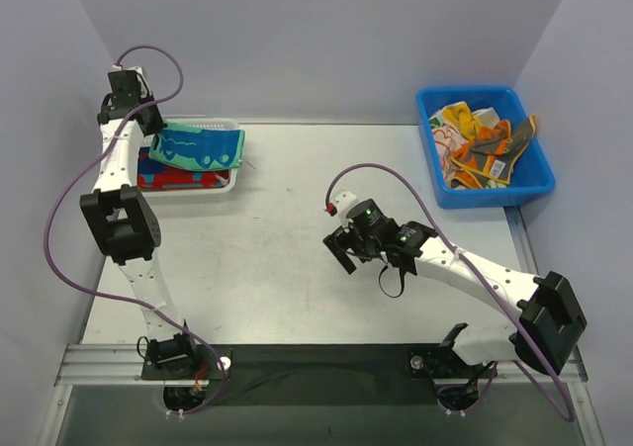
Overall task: Fold and stack the towels
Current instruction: Neatly place the folded towel into the bin
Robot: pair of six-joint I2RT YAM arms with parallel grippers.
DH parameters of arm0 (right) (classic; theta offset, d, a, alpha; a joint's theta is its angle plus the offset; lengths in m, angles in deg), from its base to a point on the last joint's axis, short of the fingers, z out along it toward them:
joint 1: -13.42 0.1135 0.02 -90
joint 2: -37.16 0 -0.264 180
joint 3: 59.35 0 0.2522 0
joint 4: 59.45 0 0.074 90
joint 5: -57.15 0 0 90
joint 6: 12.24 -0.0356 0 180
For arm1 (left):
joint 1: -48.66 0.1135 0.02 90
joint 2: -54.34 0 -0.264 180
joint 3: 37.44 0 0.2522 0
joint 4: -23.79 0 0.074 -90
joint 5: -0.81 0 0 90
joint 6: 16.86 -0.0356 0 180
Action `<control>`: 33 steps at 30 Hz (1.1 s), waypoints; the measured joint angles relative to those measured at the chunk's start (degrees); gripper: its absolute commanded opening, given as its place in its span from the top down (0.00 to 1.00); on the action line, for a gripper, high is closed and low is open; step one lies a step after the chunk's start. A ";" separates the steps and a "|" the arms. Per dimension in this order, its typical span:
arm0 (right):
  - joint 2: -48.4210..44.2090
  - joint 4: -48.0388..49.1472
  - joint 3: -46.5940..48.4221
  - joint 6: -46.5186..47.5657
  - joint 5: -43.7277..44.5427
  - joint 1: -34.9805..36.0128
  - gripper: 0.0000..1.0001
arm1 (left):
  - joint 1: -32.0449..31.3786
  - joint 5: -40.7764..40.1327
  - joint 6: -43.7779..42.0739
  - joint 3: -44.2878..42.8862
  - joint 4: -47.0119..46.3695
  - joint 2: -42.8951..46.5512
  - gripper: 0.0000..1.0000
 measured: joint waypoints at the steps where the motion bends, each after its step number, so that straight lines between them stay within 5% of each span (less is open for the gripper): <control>1: 0.22 -0.13 0.15 0.02 0.00 0.00 0.03 | 0.04 -0.02 -0.39 0.00 0.02 -0.09 1.00; 19: 2.73 -1.18 1.55 0.02 -0.07 0.00 0.03 | 0.04 -3.48 -8.98 -5.79 6.21 -0.68 1.00; 20: 3.02 -1.16 1.73 0.02 -0.09 0.00 0.03 | 0.04 -3.69 -9.40 -6.01 6.36 -1.03 0.92; 22: 3.56 -1.29 1.92 0.00 -0.09 0.00 0.03 | 0.04 -4.28 -10.27 -6.08 6.43 -1.81 0.58; 24: 3.91 -1.42 1.92 0.02 -0.09 0.00 0.03 | 0.04 -5.20 -10.95 -6.08 6.38 -2.84 0.35; 33: 4.00 -1.81 1.95 -0.37 2.75 -0.28 0.03 | 0.04 -19.17 -10.36 -6.32 6.40 -4.66 0.03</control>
